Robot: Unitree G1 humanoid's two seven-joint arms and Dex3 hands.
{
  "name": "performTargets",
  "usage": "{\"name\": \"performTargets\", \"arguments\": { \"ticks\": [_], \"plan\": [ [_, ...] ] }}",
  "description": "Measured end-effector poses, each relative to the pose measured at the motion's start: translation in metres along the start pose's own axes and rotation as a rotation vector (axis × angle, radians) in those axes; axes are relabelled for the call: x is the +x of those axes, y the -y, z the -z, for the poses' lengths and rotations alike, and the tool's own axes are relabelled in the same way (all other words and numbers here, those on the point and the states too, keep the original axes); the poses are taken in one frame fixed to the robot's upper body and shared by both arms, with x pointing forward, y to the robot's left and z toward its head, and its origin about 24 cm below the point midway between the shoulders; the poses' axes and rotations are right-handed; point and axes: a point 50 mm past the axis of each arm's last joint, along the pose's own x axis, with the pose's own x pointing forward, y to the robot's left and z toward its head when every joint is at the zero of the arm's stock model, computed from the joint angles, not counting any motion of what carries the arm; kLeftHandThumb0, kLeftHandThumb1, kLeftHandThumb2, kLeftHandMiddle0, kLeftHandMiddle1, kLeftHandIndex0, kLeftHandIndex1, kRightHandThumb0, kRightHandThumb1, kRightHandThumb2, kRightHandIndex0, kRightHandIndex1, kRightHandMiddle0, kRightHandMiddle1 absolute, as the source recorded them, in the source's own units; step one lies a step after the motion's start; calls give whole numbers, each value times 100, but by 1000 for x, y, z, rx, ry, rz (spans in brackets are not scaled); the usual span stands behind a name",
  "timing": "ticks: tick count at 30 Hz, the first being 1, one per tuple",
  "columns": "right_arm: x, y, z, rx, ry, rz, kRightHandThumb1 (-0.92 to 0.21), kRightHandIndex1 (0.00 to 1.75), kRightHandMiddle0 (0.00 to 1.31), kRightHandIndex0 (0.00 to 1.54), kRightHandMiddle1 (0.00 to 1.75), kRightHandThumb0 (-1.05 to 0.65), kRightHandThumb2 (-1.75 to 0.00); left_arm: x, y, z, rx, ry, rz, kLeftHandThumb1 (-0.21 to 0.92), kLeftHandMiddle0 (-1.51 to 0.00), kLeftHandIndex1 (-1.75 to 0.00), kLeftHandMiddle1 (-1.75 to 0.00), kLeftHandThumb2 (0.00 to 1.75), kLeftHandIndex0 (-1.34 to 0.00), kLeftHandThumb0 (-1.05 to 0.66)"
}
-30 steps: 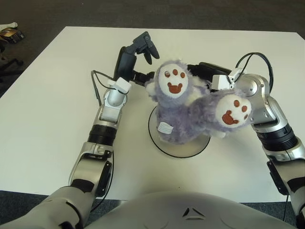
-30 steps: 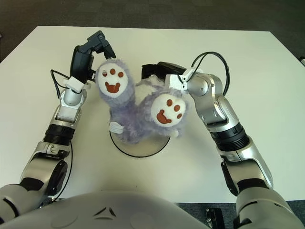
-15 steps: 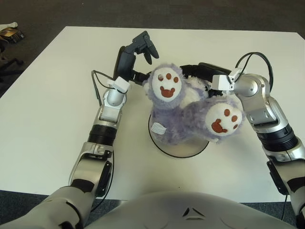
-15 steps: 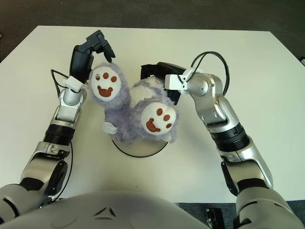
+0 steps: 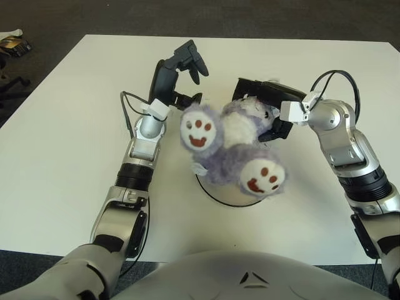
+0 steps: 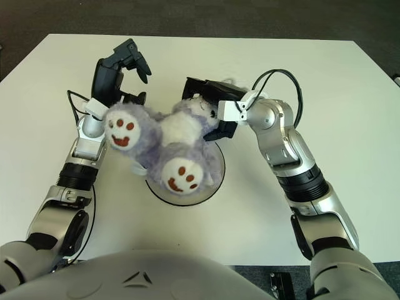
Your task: Put the doll into the plate.
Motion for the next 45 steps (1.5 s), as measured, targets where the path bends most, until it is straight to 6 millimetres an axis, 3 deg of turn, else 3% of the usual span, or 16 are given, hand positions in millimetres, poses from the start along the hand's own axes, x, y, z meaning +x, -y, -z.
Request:
{"name": "performTargets", "arguments": {
  "ticks": [18, 32, 45],
  "plan": [
    [-3, 1, 4, -19, 53, 2, -10, 87, 0, 0, 127, -62, -117, 0, 0, 1, -2, -12, 0, -5, -90, -175, -173, 174, -66, 0],
    [-7, 4, 6, -12, 76, 2, -17, 72, 0, 0, 125, -73, -110, 2, -1, 1, -9, -6, -6, -5, -90, -175, -172, 173, -65, 0],
    [-17, 10, 12, 2, 92, -29, -14, 66, 0, 0, 122, -65, -112, 2, -1, 3, -8, -16, -7, -6, -90, -175, -173, 174, -66, 0]
  ]
}}
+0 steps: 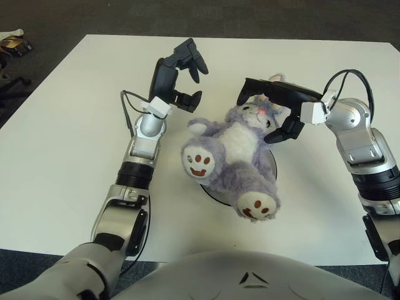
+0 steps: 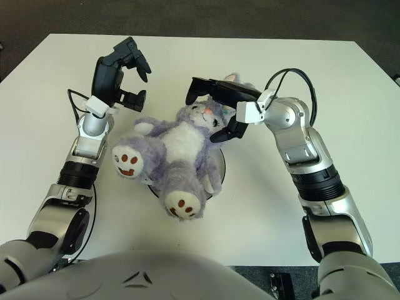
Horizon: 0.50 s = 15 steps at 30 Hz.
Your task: Put the doll into the plate.
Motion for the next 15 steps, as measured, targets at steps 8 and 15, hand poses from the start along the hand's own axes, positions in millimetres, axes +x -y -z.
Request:
{"name": "performTargets", "arguments": {
  "ticks": [8, 15],
  "plan": [
    [-12, 11, 1, -17, -56, 30, -14, 74, 0, 0, 114, -64, -113, 4, -2, 1, 16, 9, -7, -6, -90, -174, -175, 175, -67, 0],
    [-23, 21, 3, -15, -78, 109, -14, 85, 0, 0, 113, -64, -113, 10, -13, 1, 67, 19, -25, -6, -90, -174, -175, 175, -67, -1]
  ]
}}
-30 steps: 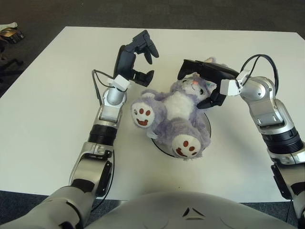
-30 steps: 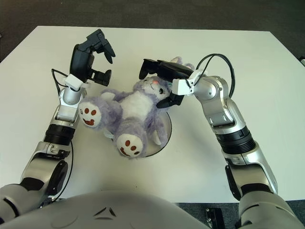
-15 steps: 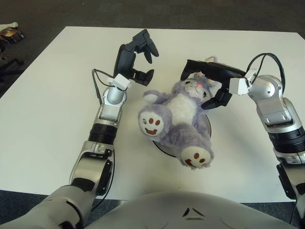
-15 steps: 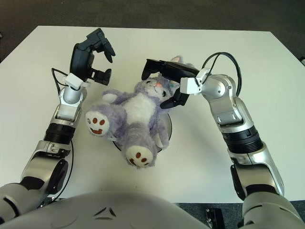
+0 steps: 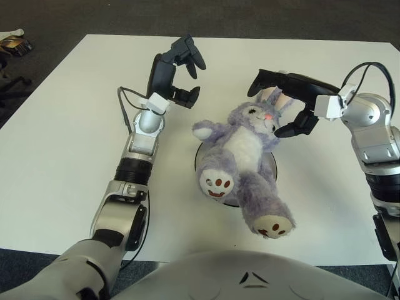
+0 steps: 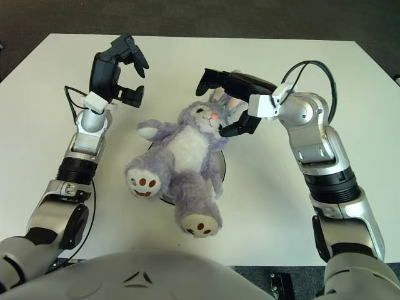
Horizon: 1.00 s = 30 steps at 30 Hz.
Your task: Put the doll into the plate.
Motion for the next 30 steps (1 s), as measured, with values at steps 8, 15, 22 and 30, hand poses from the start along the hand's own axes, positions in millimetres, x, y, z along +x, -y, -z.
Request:
{"name": "performTargets", "arguments": {
  "ticks": [8, 15, 22, 30],
  "plan": [
    [-4, 5, 5, 44, -38, 34, -6, 86, 0, 0, 112, -50, -121, 6, -10, 2, 37, -9, -10, -6, -91, -175, -173, 175, -66, -1],
    [-9, 28, -1, 82, -91, 49, -2, 87, 0, 0, 112, -44, -126, 6, -12, 6, 37, -40, -20, -7, -92, -175, -171, 175, -66, 0],
    [-13, 38, 2, 118, -123, 48, -4, 84, 0, 0, 114, -45, -126, 5, -13, 9, 37, -66, -23, -7, -91, -175, -172, 175, -66, 0],
    [-18, 42, 9, 142, -173, 61, -6, 86, 0, 0, 114, -52, -122, 7, -13, 15, 37, -104, -25, -6, -90, -175, -174, 175, -66, 0]
  ]
}}
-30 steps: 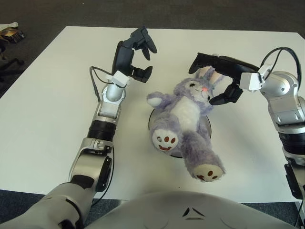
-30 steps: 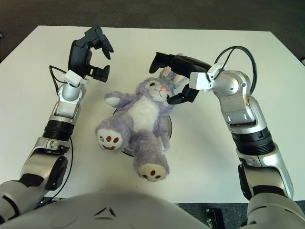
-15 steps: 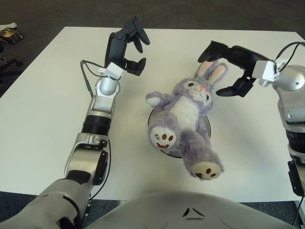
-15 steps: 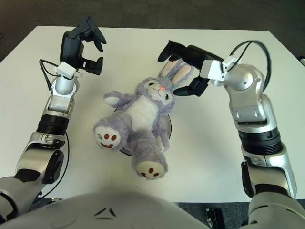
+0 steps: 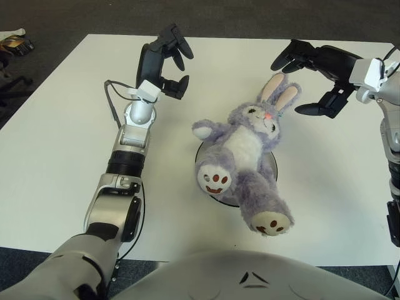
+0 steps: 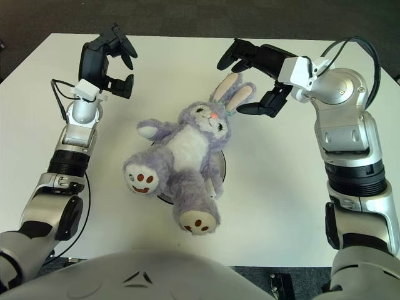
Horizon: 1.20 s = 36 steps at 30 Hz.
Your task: Put the doll into the plate.
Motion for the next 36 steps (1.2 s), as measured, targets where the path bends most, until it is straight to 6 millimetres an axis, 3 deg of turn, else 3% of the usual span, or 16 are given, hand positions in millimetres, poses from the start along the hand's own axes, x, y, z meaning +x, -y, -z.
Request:
{"name": "performTargets", "arguments": {
  "ticks": [5, 11, 15, 25, 29, 31, 36],
  "plan": [
    [-3, 5, 3, -3, -25, 65, -10, 87, 0, 0, 120, -60, -119, 4, 0, 2, -4, -17, -4, -6, -91, -175, -174, 175, -66, 0],
    [-16, 4, 8, -7, -69, 223, -23, 94, 0, 0, 121, -63, -112, 5, 1, 8, -17, -47, -4, -10, -93, -161, -175, 175, -76, 0],
    [-25, -9, 12, 57, -71, 339, -26, 105, 0, 1, 127, -55, -115, 1, 1, 18, -25, -92, -5, -12, -94, -156, -175, 175, -80, -1],
    [-20, -30, 26, 229, -144, 555, -27, 126, 2, 8, 150, -33, -131, -5, 7, 30, -74, -162, -18, -12, -95, -154, -175, 175, -80, -1],
    [-19, -33, 29, 297, -122, 686, -27, 137, 9, 17, 159, -29, -133, -5, 6, 33, -122, -188, -51, -12, -95, -156, -175, 175, -79, -1],
    [-18, -35, 35, 298, -106, 728, -48, 144, 25, 25, 167, -34, -108, -5, 7, 33, -148, -195, -64, -12, -95, -155, -175, 175, -80, -1],
    [-19, -38, 63, 299, -111, 789, -46, 152, 30, 53, 173, -8, -110, -6, 11, 34, -206, -212, -78, -12, -95, -157, -175, 175, -78, -1]
  ]
}}
